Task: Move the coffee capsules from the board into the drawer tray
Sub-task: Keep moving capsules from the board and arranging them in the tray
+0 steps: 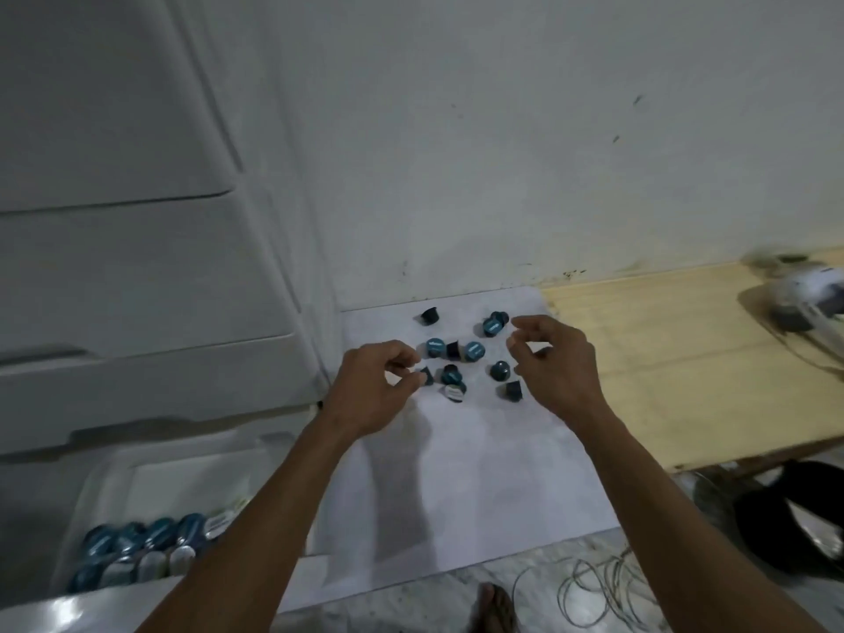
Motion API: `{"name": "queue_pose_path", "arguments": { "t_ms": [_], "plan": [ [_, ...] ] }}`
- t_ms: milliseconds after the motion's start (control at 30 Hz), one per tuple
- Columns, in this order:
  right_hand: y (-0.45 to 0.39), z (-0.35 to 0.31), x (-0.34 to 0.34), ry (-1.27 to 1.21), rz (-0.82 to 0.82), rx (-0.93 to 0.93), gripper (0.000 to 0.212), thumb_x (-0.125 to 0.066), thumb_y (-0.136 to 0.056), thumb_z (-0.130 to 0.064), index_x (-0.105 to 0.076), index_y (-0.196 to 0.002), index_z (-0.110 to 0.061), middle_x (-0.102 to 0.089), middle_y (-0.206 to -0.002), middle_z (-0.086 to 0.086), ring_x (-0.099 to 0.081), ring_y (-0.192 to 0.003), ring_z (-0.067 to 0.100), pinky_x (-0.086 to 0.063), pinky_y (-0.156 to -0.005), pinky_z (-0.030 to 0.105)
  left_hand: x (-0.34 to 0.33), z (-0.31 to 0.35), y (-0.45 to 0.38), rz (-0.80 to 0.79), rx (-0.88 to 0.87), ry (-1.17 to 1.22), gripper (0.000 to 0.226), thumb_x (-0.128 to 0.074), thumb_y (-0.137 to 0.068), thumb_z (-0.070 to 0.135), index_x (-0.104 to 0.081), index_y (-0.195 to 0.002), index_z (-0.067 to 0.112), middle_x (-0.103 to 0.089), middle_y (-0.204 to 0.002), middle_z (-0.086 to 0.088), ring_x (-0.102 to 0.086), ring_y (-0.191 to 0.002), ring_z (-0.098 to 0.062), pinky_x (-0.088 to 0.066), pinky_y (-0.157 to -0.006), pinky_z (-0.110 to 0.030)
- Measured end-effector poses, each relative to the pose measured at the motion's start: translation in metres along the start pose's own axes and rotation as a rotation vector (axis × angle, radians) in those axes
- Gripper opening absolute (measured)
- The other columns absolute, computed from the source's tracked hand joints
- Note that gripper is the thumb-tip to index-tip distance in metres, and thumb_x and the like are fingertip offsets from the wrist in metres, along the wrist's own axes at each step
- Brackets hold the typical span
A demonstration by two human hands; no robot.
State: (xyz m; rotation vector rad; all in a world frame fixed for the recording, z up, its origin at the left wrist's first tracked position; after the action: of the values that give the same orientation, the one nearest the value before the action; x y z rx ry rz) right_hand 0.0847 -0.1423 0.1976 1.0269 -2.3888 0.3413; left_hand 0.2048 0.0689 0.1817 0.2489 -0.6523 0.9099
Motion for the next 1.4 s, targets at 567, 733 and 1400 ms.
{"name": "queue_pose_path", "arguments": {
  "t_ms": [567,733,1400],
  "plan": [
    [-0.063,0.185,-0.059,0.218,-0.219,-0.355,0.056,-0.07,-0.083,-0.047,-0.059,-0.125,-0.012,-0.068,-0.114,0.01,-0.063,-0.105,0.028,-0.051,-0.085,0.035,-0.183,-0.076,-0.046,0.136,0.672,-0.086,0.057,-0.072,-0.077,0.052,-0.06,-0.115,0.013,-0.066,-0.115,-0.006,-0.063,-0.104,-0.028,-0.054,-0.083,-0.041],
    [-0.062,0.192,-0.075,0.267,-0.207,-0.263,0.037,-0.063,-0.088,-0.043,-0.062,-0.117,-0.02,-0.06,-0.111,0.008,-0.062,-0.096,0.028,-0.047,-0.074,0.031,-0.197,-0.081,-0.051,0.227,0.671,-0.186,0.048,-0.068,-0.08,0.052,-0.065,-0.106,0.013,-0.065,-0.109,-0.008,-0.062,-0.098,-0.027,-0.056,-0.077,-0.044],
    [-0.042,0.215,-0.078,0.162,-0.167,0.229,0.028,-0.073,-0.085,-0.02,-0.068,-0.113,-0.015,-0.068,-0.113,0.001,-0.06,-0.103,0.021,-0.054,-0.082,0.034,-0.212,-0.088,-0.03,0.209,0.198,-0.193,0.036,-0.077,-0.079,0.018,-0.066,-0.112,0.011,-0.066,-0.112,-0.006,-0.061,-0.105,-0.022,-0.056,-0.086,-0.041]
  ]
}}
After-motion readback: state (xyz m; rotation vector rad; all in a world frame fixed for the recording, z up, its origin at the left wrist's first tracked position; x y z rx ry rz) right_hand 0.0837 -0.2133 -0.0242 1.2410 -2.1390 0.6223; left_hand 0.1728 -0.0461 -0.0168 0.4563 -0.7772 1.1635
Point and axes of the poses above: each hand's wrist, its own y-axis away from the middle knuckle, its own x-axis out of the back of the hand, z = x × y, the point moved 4 cm from there along -y, towards the middle knuckle
